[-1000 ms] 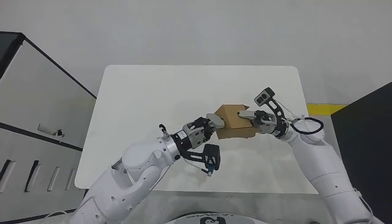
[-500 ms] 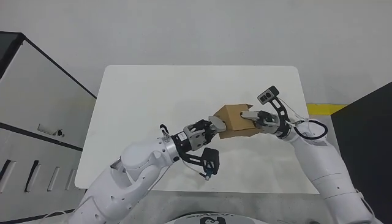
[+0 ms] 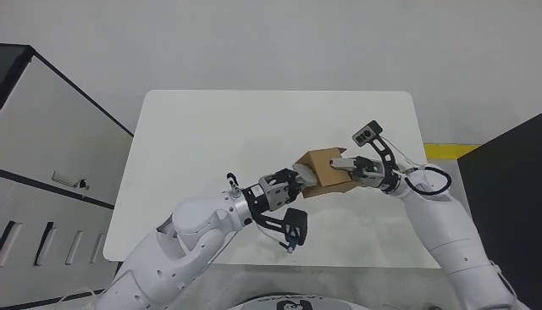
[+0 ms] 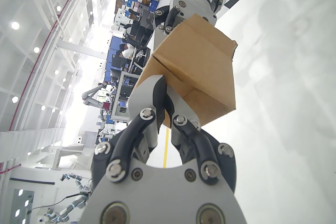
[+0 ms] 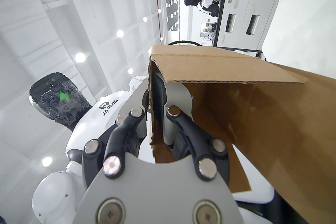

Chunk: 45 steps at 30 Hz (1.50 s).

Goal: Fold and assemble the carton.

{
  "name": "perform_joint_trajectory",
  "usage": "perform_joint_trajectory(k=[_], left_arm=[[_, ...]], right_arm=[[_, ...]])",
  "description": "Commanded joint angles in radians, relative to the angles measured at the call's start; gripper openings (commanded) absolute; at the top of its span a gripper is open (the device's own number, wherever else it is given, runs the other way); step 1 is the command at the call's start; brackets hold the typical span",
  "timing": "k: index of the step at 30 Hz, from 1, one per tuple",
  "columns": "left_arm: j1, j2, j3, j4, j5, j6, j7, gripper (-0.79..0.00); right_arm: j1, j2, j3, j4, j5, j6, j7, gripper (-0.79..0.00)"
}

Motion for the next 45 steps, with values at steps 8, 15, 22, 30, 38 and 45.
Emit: perform_joint_trajectory(k=[8,15,22,30,38,45], left_arm=[[-0.013,-0.004,0.020,0.005,0.001,-0.001,-0.010,-0.785],[0.005,0.001,-0.007,-0.020,0.001,0.012,-0.024,-0.785],[0.025,0.005,-0.025,-0.033,-0.005,0.023,-0.020,-0.785],[0.039,0.009,-0.032,-0.048,-0.006,0.029,-0.004,-0.785],[0.036,0.009,-0.012,-0.049,0.004,0.025,0.012,-0.785],[0.024,0.006,0.002,-0.040,0.003,0.025,0.015,-0.785]], right_arm=[[0.003,0.000,-0.008,0.004,-0.003,0.001,0.011,-0.785],[-0.002,0.002,0.008,0.022,0.029,0.000,0.032,-0.785],[0.005,-0.001,0.007,0.056,0.086,0.000,0.088,-0.785],[0.020,-0.003,-0.009,0.097,0.141,0.008,0.105,-0.785],[0.024,0.002,-0.027,0.102,0.149,0.005,0.105,-0.785],[0.024,0.007,-0.048,0.086,0.165,0.015,0.105,-0.785]])
